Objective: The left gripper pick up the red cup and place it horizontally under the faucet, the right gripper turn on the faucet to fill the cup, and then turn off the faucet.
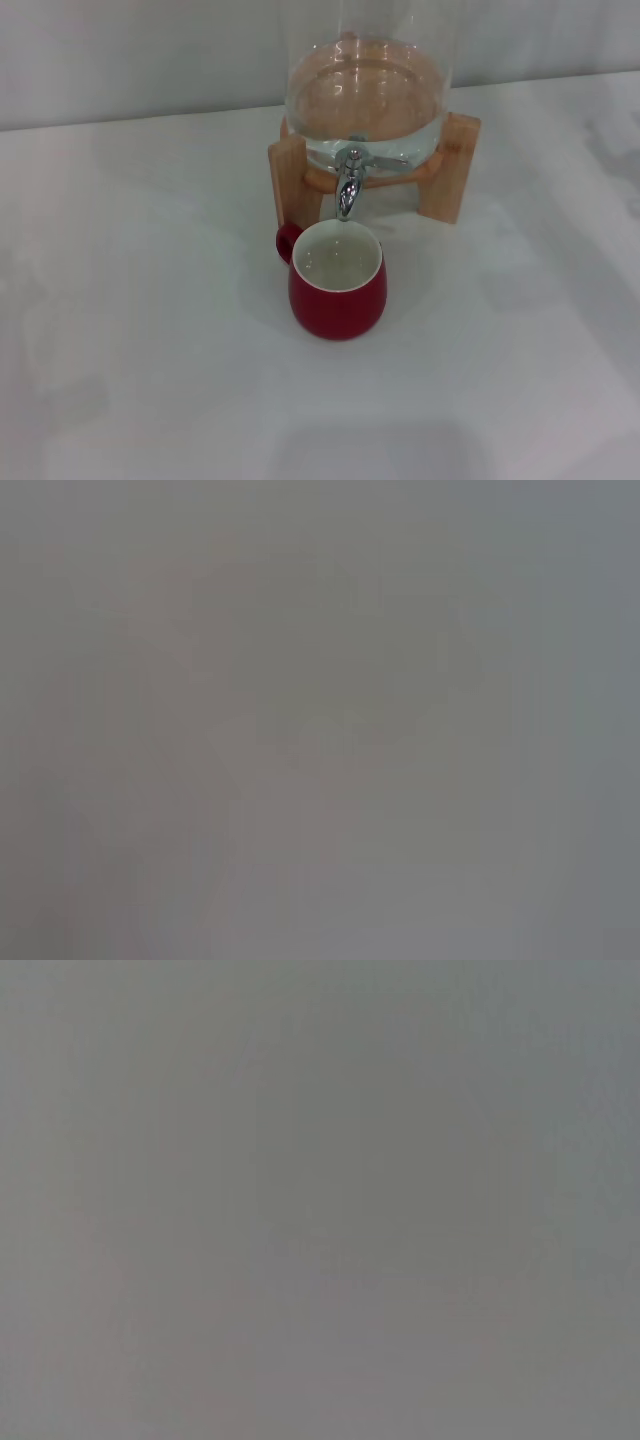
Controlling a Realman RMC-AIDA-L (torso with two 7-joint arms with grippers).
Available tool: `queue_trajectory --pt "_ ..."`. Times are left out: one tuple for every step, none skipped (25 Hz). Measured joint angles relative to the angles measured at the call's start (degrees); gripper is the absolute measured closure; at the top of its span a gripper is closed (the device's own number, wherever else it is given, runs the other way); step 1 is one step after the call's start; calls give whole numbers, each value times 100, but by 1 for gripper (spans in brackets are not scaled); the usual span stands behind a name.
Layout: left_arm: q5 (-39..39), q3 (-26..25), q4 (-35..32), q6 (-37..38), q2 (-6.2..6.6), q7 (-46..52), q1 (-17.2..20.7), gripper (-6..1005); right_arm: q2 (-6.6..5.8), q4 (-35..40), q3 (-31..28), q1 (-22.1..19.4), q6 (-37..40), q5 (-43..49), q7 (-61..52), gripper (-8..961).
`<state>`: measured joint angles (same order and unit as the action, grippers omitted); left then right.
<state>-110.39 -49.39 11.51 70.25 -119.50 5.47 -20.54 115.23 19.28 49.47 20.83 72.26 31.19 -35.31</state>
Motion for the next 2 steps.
queue_trajectory --pt "2 0 0 0 0 4 0 559 0 -7 13 -2 20 0 -10 205" --pt "2 0 -1 0 0 6 1 559 0 -24 18 -2 30 0 -12 205"
